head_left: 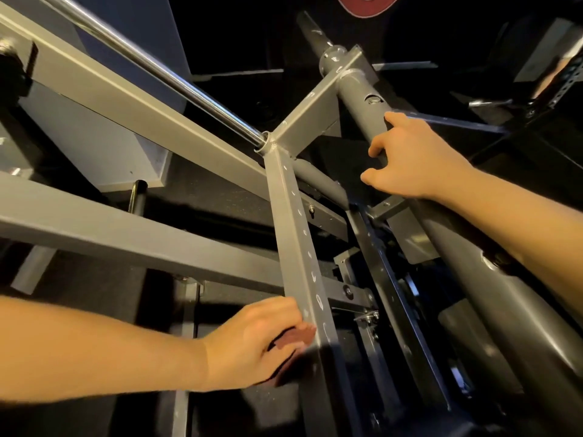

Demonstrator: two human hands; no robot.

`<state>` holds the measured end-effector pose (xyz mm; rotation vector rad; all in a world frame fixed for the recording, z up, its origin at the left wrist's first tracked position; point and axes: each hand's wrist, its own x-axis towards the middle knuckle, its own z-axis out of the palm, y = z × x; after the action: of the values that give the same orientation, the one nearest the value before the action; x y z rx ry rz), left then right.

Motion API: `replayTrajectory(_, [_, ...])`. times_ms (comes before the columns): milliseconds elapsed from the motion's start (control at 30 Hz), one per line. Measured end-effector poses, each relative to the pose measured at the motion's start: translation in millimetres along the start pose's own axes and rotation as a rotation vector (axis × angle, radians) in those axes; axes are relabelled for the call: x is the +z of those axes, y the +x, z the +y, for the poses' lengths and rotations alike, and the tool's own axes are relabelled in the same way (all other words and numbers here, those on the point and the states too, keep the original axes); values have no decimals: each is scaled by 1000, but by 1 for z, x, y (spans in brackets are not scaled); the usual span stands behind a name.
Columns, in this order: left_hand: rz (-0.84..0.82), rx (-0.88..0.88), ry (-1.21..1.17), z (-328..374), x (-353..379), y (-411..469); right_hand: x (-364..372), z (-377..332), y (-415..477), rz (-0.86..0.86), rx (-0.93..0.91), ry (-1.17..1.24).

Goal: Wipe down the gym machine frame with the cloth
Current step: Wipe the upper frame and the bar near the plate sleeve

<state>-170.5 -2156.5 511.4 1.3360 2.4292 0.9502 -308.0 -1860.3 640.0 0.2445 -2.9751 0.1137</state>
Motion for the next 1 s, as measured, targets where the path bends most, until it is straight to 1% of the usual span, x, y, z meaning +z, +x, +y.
replayTrajectory(67, [11, -31, 40, -9, -4, 8, 1, -1, 0, 0, 8, -4])
replayTrajectory(167, [207, -201, 30, -33, -16, 31, 0, -3, -1, -8, 23, -15])
replayTrajectory(200, [247, -242, 23, -35, -16, 33, -1, -4, -2, -7, 27, -17])
replayTrajectory(233, [248, -252, 5, -29, -14, 31, -2, -5, -3, -9, 32, -18])
replayTrajectory(267, [216, -209, -29, -19, -9, 25, -2, -5, -3, -11, 35, -20])
replayTrajectory(333, [57, -40, -58, 13, 0, 8, -2, -6, -4, -15, 38, -24])
replayTrajectory(367, [-19, 12, -56, 20, 0, 4, -3, -7, -4, -17, 43, -23])
replayTrajectory(400, [-20, 32, -46, 18, -4, 9, -2, -7, -4, -19, 45, -20])
replayTrajectory(433, [50, 10, 9, 8, -12, 22, -2, -7, -4, -16, 44, -19])
replayTrajectory(500, [223, -236, -53, -26, -34, 56, -3, -6, -4, -9, 50, -16])
replayTrajectory(533, [290, -321, -50, -39, -43, 66, -3, -7, -5, -9, 53, -10])
replayTrajectory(567, [342, -318, -9, -45, -42, 67, -3, -7, -5, -8, 52, -4])
replayTrajectory(600, [338, -304, 7, -41, -35, 61, -3, -6, -4, -4, 46, -2])
replayTrajectory(700, [143, -142, -65, 2, -2, 11, -2, -4, -2, 5, 48, -5])
replayTrajectory(733, [75, -102, -77, 7, 3, 2, -2, -4, -2, 9, 49, -12])
replayTrajectory(767, [45, -85, -62, 4, 3, 1, -1, -4, -1, 11, 45, -17])
replayTrajectory(800, [73, -101, -39, -5, -2, 10, 0, -5, -1, 13, 37, -22])
replayTrajectory(900, [286, -293, -2, -35, -23, 46, -2, -4, -1, 7, 37, -18])
replayTrajectory(933, [338, -319, -6, -37, -24, 49, -2, -5, -2, 6, 36, -16])
replayTrajectory(967, [349, -308, -8, -32, -21, 47, -3, -5, -2, 8, 33, -16])
replayTrajectory(1000, [318, -254, -3, -24, -15, 40, -4, -5, -2, 11, 33, -12])
